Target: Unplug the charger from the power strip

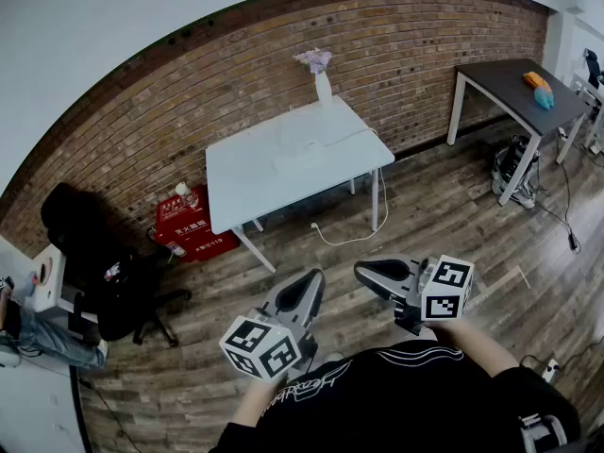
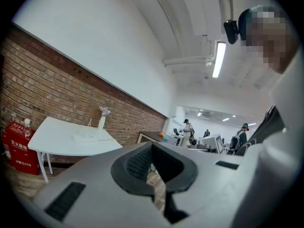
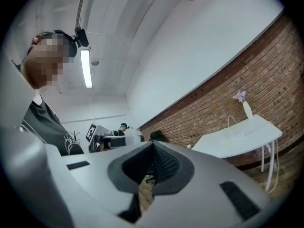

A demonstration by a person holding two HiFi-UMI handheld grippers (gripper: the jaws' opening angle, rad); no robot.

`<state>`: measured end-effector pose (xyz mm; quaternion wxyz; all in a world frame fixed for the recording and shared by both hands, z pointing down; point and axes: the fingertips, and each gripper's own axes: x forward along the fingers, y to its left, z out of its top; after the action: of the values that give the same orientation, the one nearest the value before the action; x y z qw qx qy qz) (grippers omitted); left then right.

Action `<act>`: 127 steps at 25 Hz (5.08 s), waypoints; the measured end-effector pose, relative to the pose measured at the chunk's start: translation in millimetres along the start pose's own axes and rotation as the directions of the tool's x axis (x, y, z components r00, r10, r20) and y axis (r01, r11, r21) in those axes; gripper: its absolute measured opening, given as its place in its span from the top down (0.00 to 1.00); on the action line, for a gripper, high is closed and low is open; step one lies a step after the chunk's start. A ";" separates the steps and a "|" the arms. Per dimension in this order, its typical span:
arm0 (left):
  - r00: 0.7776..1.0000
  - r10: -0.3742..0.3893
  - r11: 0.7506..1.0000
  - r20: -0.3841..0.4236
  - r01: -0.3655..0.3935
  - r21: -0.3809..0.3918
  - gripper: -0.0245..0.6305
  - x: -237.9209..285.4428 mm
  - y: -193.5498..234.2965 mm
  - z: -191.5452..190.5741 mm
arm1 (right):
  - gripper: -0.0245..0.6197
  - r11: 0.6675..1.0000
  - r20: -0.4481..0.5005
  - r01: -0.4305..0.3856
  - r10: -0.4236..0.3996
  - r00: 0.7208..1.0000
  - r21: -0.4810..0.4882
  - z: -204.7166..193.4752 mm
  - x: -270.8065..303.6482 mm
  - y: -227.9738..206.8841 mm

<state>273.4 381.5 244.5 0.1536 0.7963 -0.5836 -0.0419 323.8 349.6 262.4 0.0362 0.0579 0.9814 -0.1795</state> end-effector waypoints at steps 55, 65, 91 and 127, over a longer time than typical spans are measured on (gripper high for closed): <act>0.994 0.031 0.983 -0.109 -0.050 -0.179 0.96 128.2 338.2 51.8 | 0.96 0.975 -0.056 0.132 -0.124 0.991 0.178 15.3 225.8 -263.9; 0.988 -0.023 0.981 -0.150 -0.006 -0.193 0.96 172.7 447.9 70.9 | 0.96 0.955 -0.073 0.226 -0.215 0.974 0.193 19.7 295.9 -353.0; 0.953 0.035 0.974 -0.300 -0.100 -0.204 0.96 306.4 542.3 40.5 | 0.96 0.925 -0.091 0.265 -0.249 0.964 0.272 31.7 298.3 -516.7; 0.776 -0.132 0.974 -0.617 -0.013 -0.224 0.64 391.8 681.4 -80.1 | 0.96 0.807 -0.165 0.466 -0.437 0.884 0.362 -14.3 322.4 -590.9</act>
<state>-207.8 -157.2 564.6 0.4235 0.7611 -0.4652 0.1580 -71.2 -161.7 451.9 -0.0562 -0.1644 0.9115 -0.3729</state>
